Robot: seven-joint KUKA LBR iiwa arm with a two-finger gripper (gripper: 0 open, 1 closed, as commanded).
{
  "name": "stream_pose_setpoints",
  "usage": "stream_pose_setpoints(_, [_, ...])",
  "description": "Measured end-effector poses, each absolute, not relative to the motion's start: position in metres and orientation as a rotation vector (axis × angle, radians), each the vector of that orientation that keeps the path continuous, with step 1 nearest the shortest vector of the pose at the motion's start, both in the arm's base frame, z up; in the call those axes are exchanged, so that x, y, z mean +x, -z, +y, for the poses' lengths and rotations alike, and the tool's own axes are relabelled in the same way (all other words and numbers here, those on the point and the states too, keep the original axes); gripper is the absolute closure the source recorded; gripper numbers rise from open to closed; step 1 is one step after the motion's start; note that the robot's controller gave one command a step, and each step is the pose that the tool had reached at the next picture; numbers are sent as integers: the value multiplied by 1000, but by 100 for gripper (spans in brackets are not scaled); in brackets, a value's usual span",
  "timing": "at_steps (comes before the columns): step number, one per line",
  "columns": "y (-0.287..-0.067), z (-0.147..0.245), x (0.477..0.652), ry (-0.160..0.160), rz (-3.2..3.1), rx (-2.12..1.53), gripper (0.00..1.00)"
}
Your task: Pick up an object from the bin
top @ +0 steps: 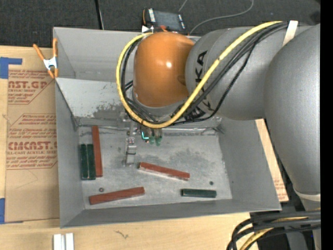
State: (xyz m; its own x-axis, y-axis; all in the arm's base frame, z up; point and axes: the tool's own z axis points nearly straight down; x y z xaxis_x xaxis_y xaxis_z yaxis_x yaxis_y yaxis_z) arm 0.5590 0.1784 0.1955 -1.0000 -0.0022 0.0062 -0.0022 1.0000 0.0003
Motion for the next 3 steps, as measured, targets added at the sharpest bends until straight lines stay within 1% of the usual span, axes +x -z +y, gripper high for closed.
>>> stream_pose_setpoints(1, [-67,184,482,4,-3146,23,0])
stream_pose_setpoints(2, [-100,203,481,2,-3138,196,0])
stream_pose_setpoints(3, [-99,189,481,-1,-3127,295,0])
